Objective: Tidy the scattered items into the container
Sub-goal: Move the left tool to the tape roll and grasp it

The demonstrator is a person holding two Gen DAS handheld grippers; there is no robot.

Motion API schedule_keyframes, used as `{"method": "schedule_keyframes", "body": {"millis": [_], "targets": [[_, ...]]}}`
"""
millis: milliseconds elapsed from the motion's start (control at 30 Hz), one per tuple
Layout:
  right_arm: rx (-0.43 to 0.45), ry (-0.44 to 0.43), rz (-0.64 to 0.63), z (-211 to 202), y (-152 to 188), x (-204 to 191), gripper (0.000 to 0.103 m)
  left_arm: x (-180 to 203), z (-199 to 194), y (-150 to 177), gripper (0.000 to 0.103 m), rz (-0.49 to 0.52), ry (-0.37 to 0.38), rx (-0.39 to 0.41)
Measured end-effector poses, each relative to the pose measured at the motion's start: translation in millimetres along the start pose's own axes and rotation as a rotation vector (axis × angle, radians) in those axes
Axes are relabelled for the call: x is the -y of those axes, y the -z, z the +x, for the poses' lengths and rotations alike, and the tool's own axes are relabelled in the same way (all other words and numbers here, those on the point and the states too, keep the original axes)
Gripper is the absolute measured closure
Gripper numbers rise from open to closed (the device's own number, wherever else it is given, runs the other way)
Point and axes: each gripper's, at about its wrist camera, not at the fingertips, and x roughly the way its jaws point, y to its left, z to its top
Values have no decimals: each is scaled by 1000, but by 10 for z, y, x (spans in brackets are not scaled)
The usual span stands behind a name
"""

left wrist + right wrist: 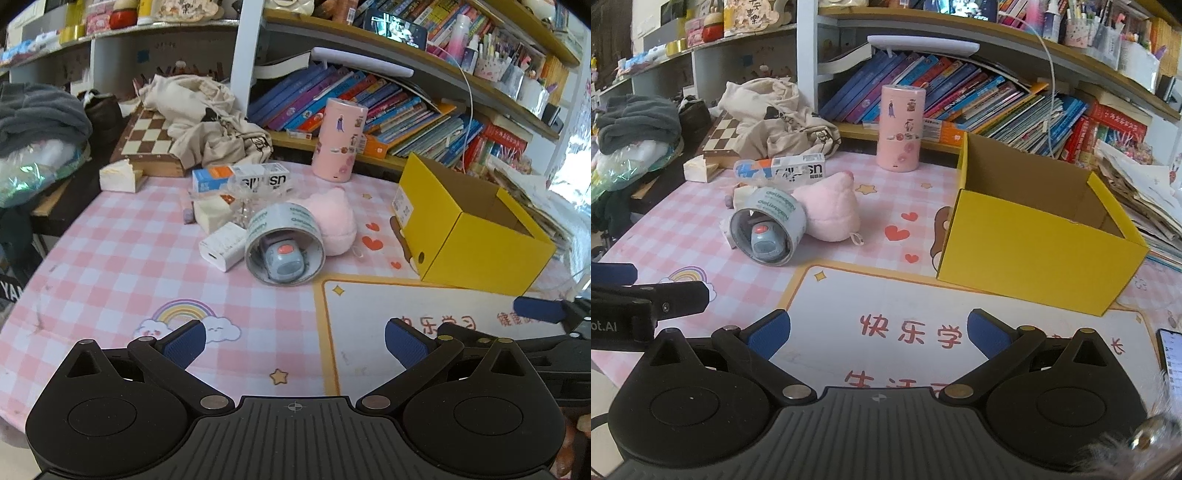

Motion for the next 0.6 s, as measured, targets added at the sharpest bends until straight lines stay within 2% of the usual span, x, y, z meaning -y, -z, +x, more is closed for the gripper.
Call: {"method": "schedule_keyframes", "body": {"millis": [133,267,367,600], "targets": [[-7,-30,-15,119,-76,22,0,-11,54,-44,0,-19,2,9],[-10,-82,-54,225,-162,34,0,-27,162,-119,0,-54,-40,6],[2,-129,-115,299,-232,6,0,-29,256,-172,0,-73,-76,-3],[-10,-202,-231,544,-356,-29,0,-27,453,-298,0,-108,-97,-9]]}}
